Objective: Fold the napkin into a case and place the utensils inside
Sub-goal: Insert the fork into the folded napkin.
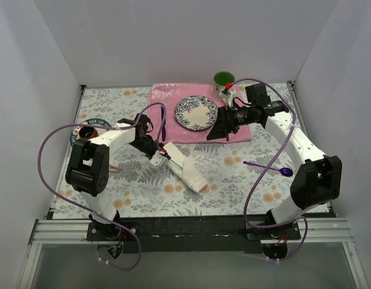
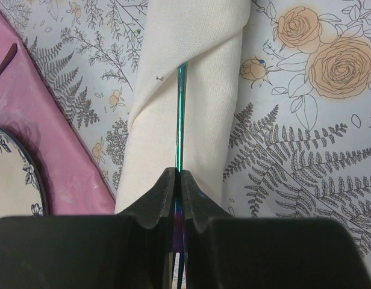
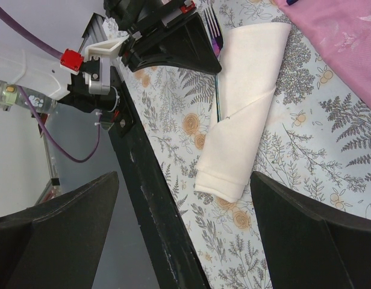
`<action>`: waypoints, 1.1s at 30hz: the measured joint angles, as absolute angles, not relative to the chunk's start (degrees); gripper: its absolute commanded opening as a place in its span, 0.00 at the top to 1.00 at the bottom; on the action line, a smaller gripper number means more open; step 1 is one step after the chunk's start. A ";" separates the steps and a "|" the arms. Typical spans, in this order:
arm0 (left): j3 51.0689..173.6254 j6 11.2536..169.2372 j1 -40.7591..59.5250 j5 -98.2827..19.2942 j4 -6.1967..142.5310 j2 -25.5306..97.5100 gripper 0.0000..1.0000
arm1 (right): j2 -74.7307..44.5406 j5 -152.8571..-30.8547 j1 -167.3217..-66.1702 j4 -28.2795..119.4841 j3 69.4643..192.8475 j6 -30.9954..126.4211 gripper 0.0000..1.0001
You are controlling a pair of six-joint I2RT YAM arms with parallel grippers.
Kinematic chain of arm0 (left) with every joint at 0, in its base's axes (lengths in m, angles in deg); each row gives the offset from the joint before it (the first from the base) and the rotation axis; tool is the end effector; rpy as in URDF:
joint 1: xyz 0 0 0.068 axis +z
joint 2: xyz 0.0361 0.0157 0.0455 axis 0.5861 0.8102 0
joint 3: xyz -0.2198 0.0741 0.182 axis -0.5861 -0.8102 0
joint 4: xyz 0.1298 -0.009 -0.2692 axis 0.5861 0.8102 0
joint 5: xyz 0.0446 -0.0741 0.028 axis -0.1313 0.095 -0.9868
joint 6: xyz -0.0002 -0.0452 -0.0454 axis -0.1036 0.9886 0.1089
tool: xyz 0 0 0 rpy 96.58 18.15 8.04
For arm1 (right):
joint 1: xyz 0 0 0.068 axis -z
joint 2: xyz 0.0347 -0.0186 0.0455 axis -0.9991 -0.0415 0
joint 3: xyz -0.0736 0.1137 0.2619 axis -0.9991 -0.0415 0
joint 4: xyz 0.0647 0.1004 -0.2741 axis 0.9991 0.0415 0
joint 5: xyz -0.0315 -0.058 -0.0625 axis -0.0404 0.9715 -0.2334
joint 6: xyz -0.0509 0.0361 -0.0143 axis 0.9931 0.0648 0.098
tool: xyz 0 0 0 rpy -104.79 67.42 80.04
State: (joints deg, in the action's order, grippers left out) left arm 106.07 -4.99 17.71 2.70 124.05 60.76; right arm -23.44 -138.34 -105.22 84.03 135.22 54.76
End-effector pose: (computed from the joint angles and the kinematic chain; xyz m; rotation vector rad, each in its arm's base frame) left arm 0.3142 -0.1434 0.1794 1.9305 1.5427 -0.9567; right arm 0.3462 0.1520 0.3338 -0.7845 2.1789 1.2779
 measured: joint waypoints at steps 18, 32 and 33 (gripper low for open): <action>106.79 -4.99 15.06 2.99 125.73 62.86 1.00 | -23.29 -138.39 -105.18 83.92 134.37 54.78 0.01; 107.05 -4.99 13.34 3.29 125.49 63.37 1.00 | -23.29 -138.37 -104.94 83.92 134.37 54.76 0.01; 107.22 -4.99 13.23 3.29 125.49 63.37 1.00 | -23.29 -138.37 -104.94 83.92 134.37 54.76 0.01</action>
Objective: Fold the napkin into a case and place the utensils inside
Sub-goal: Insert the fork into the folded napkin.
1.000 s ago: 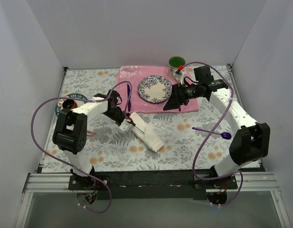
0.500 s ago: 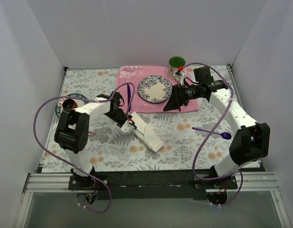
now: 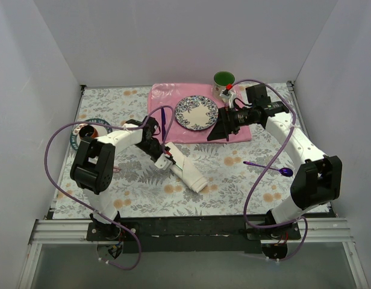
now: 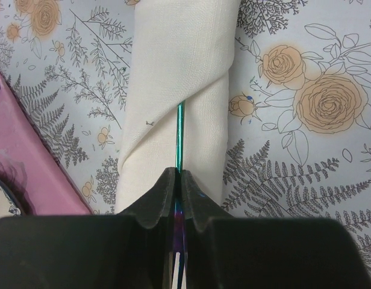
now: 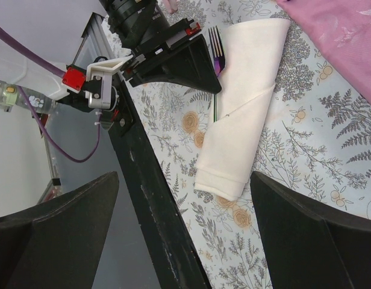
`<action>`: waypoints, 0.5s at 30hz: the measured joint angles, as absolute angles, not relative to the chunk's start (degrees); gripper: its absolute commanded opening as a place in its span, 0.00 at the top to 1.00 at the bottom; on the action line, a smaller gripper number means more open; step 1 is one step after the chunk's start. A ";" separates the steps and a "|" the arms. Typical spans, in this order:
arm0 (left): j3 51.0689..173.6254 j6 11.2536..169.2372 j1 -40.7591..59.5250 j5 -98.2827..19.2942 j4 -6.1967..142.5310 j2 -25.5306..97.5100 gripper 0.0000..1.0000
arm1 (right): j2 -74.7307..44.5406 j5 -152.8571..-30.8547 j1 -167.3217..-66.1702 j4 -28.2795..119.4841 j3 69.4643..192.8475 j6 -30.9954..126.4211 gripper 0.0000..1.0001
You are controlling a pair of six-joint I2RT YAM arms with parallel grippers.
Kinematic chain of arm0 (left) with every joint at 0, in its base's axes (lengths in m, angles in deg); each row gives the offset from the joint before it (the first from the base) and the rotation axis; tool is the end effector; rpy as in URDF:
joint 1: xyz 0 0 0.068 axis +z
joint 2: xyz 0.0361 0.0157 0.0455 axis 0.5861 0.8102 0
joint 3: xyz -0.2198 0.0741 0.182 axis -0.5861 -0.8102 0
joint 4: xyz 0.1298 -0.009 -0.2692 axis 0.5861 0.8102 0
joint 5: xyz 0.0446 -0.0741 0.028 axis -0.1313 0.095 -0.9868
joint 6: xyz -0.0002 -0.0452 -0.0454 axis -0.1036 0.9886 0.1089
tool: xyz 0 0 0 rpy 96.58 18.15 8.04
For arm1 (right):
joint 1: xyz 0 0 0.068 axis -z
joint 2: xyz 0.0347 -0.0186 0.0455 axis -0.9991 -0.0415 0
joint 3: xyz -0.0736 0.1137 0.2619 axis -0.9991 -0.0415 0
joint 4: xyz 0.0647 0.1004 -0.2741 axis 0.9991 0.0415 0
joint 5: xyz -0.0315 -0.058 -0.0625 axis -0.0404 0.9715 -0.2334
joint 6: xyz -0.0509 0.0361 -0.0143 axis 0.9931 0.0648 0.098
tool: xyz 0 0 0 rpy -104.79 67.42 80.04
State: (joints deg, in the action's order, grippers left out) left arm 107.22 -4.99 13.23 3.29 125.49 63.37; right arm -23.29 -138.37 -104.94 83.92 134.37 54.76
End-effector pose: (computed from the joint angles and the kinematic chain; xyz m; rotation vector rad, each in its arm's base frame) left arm 0.3061 -0.1696 0.1703 1.9995 1.5109 -1.0417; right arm 0.3455 0.1499 0.3295 -0.7754 2.1895 1.2795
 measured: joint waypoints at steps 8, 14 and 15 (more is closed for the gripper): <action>107.60 -4.99 12.55 3.29 125.30 63.39 1.00 | -23.29 -138.39 -104.94 83.92 134.37 54.76 0.01; 107.60 -4.99 12.11 3.29 124.92 63.41 0.99 | -23.29 -138.39 -104.92 83.92 134.37 54.76 0.01; 107.60 -4.99 12.11 3.29 124.84 63.41 0.99 | -23.29 -138.39 -104.90 83.92 134.37 54.76 0.01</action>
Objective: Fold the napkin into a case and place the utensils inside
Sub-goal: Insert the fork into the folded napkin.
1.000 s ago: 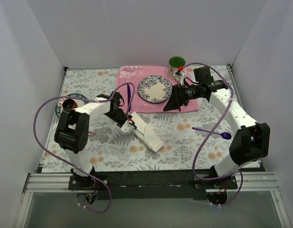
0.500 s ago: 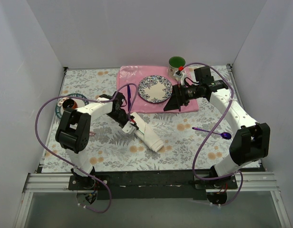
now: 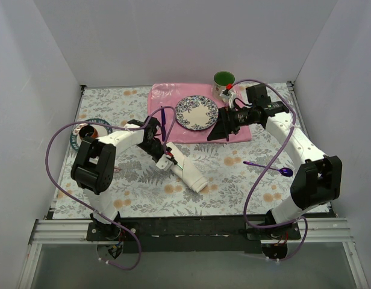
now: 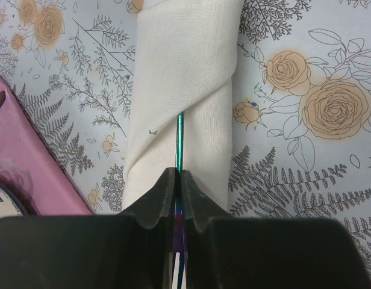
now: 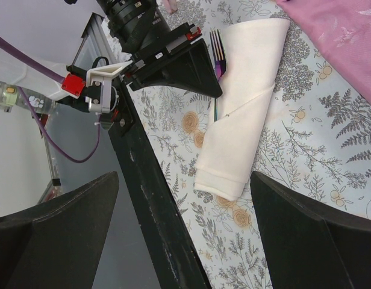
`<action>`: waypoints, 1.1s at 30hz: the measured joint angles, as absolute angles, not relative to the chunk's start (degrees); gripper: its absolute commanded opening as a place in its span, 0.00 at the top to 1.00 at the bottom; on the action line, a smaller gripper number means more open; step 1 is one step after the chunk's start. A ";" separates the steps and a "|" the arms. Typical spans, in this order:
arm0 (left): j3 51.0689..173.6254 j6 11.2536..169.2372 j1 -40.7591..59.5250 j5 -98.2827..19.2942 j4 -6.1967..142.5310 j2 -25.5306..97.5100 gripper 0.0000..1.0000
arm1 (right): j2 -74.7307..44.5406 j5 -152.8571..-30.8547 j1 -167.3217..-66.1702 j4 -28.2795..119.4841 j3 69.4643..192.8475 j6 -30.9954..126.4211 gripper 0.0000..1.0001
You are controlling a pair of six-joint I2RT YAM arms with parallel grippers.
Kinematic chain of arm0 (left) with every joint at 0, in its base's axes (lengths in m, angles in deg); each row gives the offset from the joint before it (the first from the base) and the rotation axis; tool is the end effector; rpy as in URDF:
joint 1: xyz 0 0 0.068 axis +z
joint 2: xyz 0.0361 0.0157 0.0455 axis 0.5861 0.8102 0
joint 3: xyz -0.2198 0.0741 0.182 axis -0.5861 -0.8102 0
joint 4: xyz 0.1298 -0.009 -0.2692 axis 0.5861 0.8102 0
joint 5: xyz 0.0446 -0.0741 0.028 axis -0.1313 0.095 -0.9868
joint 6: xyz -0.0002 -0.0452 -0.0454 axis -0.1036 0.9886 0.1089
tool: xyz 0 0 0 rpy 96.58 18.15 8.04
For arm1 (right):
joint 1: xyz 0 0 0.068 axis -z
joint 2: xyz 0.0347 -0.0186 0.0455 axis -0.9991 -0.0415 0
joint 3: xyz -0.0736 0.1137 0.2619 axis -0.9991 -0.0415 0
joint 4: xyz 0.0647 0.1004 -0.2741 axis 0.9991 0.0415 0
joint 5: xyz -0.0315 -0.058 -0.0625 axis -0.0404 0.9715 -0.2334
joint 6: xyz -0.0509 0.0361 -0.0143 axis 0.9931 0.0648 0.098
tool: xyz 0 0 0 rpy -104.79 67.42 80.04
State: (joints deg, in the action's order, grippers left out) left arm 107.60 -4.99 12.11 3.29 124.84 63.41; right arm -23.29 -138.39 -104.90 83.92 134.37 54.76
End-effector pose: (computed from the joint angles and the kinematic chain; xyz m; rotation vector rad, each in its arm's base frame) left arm 0.3052 -0.1766 0.1719 2.0170 1.4805 -1.0349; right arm 0.3456 0.1496 0.3295 -0.7747 2.1894 1.2796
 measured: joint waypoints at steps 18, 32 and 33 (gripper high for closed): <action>106.50 -4.99 11.17 3.23 124.64 63.39 0.99 | -23.29 -138.41 -104.85 83.92 134.35 54.76 0.01; 106.15 -4.99 11.00 3.25 124.18 63.39 0.97 | -23.29 -138.39 -104.70 83.95 134.35 54.78 0.01; 106.15 -4.99 11.00 3.25 124.18 63.39 0.96 | -23.29 -138.39 -104.68 83.95 134.35 54.78 0.01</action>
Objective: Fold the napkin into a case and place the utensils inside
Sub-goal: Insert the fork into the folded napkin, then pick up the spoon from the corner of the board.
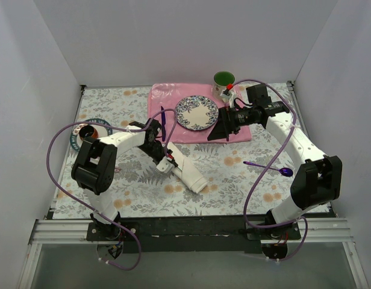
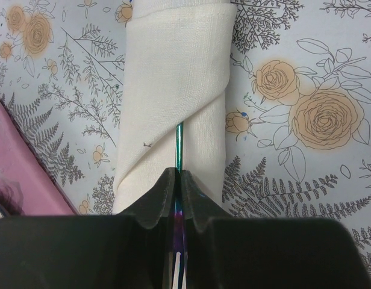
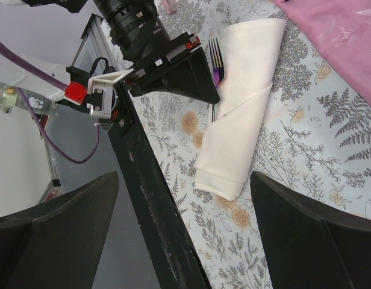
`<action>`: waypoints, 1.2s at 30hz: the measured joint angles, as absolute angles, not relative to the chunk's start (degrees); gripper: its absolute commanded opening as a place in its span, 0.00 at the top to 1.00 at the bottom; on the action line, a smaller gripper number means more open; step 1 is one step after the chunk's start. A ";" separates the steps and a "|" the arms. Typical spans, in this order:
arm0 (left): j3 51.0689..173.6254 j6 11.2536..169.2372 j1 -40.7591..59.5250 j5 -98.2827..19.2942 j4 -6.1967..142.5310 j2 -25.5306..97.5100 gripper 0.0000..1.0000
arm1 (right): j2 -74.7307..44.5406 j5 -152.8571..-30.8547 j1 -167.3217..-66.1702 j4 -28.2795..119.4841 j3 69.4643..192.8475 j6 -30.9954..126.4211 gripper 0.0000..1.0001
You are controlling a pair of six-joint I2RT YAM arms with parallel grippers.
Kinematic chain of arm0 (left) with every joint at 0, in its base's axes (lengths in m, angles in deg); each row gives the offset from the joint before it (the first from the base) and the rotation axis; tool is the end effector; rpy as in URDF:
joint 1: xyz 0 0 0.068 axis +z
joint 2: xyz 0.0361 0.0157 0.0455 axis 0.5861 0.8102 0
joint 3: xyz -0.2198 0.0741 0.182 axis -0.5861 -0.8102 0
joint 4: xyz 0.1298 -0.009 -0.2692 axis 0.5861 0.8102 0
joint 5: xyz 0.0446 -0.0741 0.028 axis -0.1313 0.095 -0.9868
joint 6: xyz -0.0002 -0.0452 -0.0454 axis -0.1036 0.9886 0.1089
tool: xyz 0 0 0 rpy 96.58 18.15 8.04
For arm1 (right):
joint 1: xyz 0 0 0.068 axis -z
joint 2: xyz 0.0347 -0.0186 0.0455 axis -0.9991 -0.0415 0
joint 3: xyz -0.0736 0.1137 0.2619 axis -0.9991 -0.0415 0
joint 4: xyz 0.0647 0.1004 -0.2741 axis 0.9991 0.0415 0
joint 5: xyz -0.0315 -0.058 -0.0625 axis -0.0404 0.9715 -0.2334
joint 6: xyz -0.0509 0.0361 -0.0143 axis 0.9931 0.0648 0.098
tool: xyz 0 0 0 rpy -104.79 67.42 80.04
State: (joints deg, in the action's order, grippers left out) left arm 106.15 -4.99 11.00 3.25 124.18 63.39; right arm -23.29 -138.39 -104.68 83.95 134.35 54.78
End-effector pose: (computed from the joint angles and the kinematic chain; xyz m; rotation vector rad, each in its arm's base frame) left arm 0.2977 -0.1806 0.1652 2.0367 1.4748 -1.0532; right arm 0.3461 0.1483 0.3294 -0.7702 2.1905 1.2778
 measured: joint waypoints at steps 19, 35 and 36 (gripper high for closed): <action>106.35 -4.99 11.00 2.90 125.78 63.02 0.57 | -23.29 -138.34 -104.33 84.32 134.37 55.33 0.01; 111.73 -0.64 14.34 5.96 129.43 45.47 0.50 | -8.32 -115.81 -99.70 98.65 131.09 81.55 0.12; 111.33 1.32 14.43 6.29 128.38 44.02 0.50 | -7.66 -113.23 -99.26 99.75 129.47 83.85 0.14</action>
